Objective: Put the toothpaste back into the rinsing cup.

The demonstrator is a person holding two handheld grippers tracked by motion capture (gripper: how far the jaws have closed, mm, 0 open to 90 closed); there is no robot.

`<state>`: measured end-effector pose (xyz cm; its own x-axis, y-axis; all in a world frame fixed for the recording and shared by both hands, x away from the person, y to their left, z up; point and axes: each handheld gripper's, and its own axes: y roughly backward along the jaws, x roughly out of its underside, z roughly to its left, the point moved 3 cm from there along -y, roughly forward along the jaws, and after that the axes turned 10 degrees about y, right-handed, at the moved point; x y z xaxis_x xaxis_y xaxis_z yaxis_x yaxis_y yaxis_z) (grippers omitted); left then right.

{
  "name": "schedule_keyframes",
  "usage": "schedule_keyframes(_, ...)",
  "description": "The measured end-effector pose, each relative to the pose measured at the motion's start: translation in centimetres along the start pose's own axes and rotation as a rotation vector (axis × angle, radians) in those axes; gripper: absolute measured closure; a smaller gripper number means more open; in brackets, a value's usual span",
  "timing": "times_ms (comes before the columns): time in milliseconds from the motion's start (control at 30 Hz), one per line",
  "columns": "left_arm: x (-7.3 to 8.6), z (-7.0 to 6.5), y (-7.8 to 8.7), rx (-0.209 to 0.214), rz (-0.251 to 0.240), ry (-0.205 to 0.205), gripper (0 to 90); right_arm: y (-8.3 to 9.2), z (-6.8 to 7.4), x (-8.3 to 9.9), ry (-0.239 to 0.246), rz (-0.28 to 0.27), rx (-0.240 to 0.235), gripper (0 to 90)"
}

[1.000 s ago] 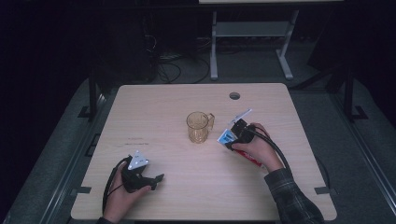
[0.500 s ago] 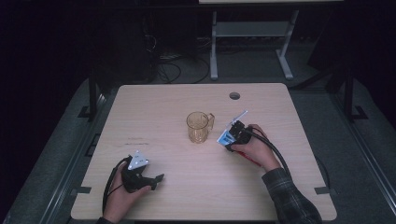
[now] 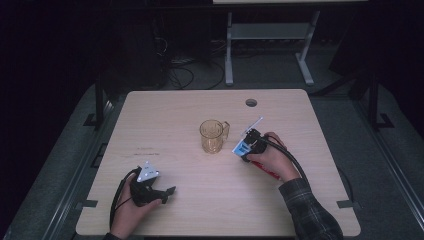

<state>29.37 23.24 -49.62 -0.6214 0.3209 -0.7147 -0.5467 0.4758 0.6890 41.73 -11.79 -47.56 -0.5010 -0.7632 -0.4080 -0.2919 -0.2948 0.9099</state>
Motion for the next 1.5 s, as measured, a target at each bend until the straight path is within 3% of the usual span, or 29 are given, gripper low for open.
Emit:
schedule_keyframes(267, 0.0, 0.0, 0.0, 0.0, 0.0, 0.0, 13.1, 0.1, 0.1, 0.0, -0.02, 0.011, 0.007, 45.0)
schedule_keyframes(400, 0.0, 0.0, 0.0, 0.0, 0.0, 0.0, 13.1, 0.2, 0.1, 0.1, -0.054, 0.02, 0.0, 47.7)
schedule_keyframes(633, 0.0, 0.0, 0.0, 0.001, 0.0, 0.0, 13.1, 0.5, 0.2, 0.1, -0.075, 0.03, 0.01, 61.2)
schedule_keyframes(733, 0.0, 0.0, 0.0, 0.001, 0.0, 0.0, 13.1, 0.9, -0.2, 0.3, -0.113, -0.001, 0.006, 69.7)
schedule_keyframes(833, 0.0, 0.0, 0.0, 0.001, -0.001, 0.0, 13.1, 1.0, -0.4, 0.5, -0.126, -0.014, -0.01, 70.0)
schedule_keyframes(967, 0.0, 0.0, 0.0, 0.001, -0.001, 0.0, 13.1, 1.2, -1.0, 0.9, -0.154, -0.049, -0.079, 70.2)
schedule_keyframes(1067, 0.0, 0.0, 0.0, 0.001, -0.001, 0.0, 13.1, 1.3, -1.1, 1.0, -0.155, -0.068, -0.095, 70.2)
schedule_keyframes(1267, 0.0, 0.0, 0.0, 0.001, 0.0, 0.0, 13.1, 2.0, -1.4, 1.3, -0.172, -0.121, -0.101, 70.2)
schedule_keyframes(1500, 0.0, 0.0, 0.0, 0.001, 0.0, 0.0, 13.1, 3.3, -2.0, 2.2, -0.209, -0.227, -0.119, 70.4)
